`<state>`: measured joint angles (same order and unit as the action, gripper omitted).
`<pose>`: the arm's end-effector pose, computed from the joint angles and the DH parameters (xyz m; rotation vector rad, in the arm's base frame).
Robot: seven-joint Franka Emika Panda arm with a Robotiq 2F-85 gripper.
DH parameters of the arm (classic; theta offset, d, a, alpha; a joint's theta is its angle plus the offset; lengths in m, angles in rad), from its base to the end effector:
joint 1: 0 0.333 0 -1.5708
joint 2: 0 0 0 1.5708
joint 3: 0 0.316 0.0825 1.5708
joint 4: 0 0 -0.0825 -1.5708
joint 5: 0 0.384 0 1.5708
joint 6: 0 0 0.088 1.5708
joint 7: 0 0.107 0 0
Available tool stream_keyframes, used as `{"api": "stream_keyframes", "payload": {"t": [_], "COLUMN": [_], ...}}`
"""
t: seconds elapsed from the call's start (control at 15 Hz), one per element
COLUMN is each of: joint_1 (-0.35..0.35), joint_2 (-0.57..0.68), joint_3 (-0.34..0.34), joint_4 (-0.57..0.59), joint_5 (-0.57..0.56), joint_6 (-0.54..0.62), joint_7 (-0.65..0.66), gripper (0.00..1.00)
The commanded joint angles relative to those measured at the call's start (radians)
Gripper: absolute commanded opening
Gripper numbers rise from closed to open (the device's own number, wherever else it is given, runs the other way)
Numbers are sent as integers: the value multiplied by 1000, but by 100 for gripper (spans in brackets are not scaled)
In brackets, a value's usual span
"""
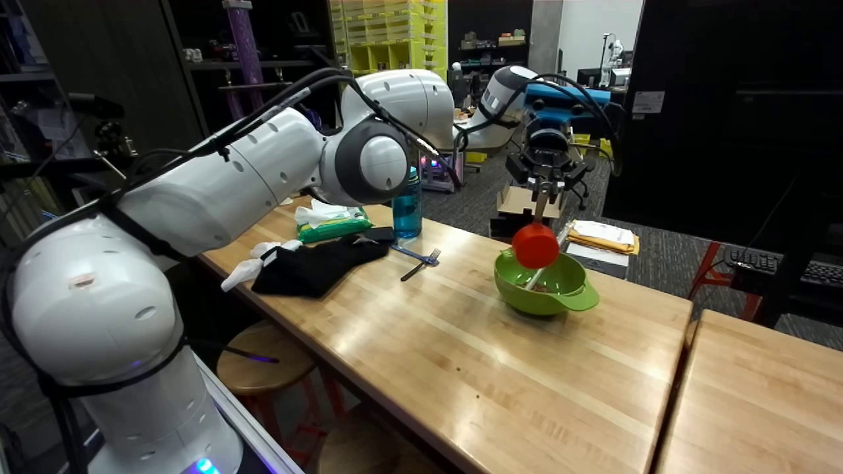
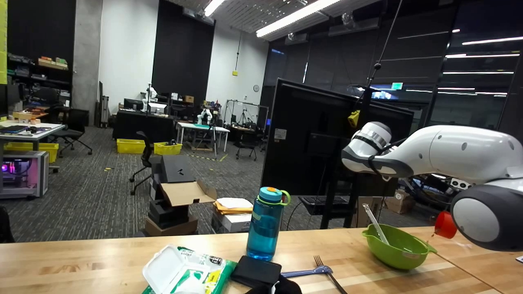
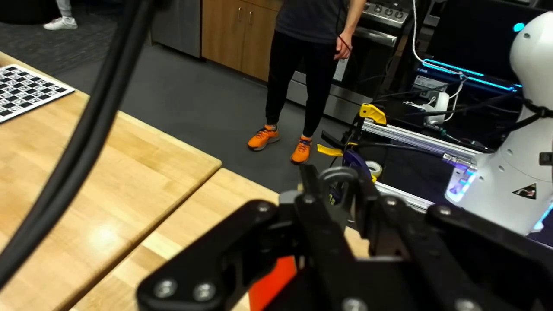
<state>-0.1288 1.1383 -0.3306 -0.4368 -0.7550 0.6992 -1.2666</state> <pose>0.6346 -0.2529 0.4121 2.3762 0.5610 -1.7159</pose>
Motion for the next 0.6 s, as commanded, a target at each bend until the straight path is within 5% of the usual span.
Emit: {"api": "stream_keyframes", "payload": {"t": [0.0,0.53], "joint_1": [6,9], "joint_2": [-19,-14], "joint_3": [10,-4], "joint_4": [-29,-30], "joint_5": [-32,-86], "joint_6": [-18,-4], "joint_7": [4,59], "gripper": [6,6]}}
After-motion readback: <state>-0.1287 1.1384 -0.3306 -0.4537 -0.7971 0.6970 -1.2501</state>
